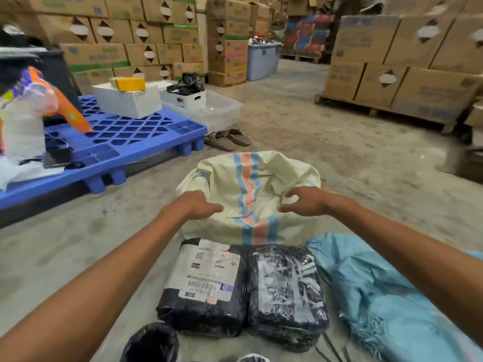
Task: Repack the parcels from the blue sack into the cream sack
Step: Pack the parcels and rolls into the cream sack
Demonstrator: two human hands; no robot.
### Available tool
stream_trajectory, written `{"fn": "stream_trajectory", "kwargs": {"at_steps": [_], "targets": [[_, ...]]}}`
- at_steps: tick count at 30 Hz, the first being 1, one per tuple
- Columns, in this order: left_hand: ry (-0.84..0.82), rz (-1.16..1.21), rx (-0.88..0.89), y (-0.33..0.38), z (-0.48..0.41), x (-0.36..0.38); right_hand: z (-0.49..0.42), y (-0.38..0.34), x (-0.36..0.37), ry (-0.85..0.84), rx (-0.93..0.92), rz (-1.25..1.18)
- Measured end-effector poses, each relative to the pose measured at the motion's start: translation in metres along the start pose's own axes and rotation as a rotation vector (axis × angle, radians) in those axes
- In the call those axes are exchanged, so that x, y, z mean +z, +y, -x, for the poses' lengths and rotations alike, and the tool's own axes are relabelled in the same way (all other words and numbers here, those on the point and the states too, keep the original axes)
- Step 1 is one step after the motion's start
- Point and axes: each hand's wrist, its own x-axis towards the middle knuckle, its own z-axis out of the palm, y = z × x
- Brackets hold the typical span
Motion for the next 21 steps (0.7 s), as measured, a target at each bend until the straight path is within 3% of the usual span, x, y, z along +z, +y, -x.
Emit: {"fn": "stream_trajectory", "kwargs": {"at_steps": [5,10,14,18,21], "targets": [[-0.123,0.132,-0.221,-0.043,0.061,0.044,0.055,0.010,0.082,-0.035,0.228,0.026],[-0.254,0.413,-0.335,-0.034,0.099,0.069,0.076,0.019,0.132,-0.108,0.457,-0.272],[-0.065,0.510,-0.392,-0.039,0.105,0.099,0.097,0.006,0.154,-0.010,0.489,-0.594],[0.150,0.335,-0.415,-0.034,0.111,0.105,0.109,-0.001,0.166,0.134,0.521,-0.538],[0.271,0.380,-0.346,-0.028,0.115,0.097,0.113,-0.003,0.170,0.239,0.533,-0.539]]}}
